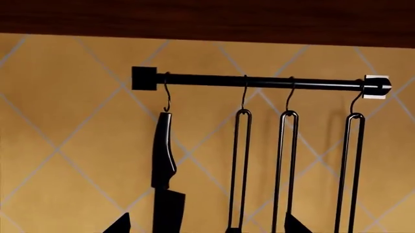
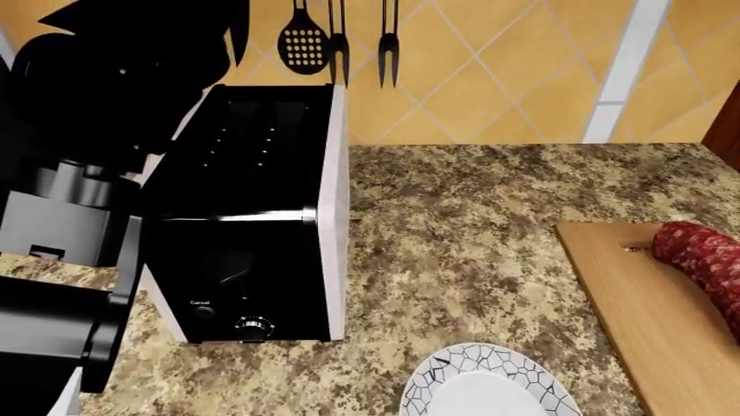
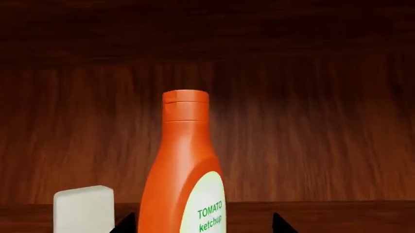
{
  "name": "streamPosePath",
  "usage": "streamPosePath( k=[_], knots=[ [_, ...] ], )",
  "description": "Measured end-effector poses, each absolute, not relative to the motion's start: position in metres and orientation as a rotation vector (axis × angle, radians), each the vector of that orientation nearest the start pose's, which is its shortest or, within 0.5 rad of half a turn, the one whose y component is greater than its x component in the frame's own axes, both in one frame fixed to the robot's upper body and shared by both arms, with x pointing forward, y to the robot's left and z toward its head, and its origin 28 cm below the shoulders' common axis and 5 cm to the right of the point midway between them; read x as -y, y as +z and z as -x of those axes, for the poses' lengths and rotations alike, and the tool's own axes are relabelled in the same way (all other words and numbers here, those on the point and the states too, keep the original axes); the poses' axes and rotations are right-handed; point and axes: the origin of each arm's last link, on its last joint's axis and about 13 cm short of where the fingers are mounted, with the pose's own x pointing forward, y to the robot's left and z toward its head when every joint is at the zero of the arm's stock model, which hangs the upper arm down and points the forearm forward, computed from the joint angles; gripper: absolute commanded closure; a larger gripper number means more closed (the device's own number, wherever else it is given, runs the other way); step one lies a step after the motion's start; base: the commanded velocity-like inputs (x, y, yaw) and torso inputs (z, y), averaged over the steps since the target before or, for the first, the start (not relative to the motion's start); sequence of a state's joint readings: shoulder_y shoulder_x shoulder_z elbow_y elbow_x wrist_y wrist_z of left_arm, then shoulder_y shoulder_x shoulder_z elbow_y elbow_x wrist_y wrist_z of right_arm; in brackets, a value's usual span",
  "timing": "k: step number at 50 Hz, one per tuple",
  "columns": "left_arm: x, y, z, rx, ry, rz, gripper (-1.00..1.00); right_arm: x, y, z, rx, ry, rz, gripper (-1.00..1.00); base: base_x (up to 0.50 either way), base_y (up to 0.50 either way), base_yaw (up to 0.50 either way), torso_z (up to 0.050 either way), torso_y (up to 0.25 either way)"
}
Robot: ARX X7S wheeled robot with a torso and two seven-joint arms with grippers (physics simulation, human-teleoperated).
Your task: Pick the salami from the plate and place it on the cutting board. Then pick the condiment bottle from the cabinet and place it next to the cutting board.
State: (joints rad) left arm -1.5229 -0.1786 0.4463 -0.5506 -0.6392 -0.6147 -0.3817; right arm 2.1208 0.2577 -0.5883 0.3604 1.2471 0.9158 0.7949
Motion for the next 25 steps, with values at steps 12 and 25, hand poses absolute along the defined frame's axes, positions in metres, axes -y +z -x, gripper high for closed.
streamPosePath(
  k=[12,25],
  knots=[
    [-0.1916,0.3589,-0.3926,0.219,0.022,0.037,-1.0,0.0537,0.5319,-0.2577,0.444,0.089,-0.065,-1.0,0.0,0.0,0.0,0.0,0.0],
    [-0.1927,0.3556,-0.3939,0.215,0.023,0.032,-1.0,0.0554,0.5351,-0.2591,0.416,0.109,-0.073,1.0,0.0,0.0,0.0,-0.002,0.0]
  ],
)
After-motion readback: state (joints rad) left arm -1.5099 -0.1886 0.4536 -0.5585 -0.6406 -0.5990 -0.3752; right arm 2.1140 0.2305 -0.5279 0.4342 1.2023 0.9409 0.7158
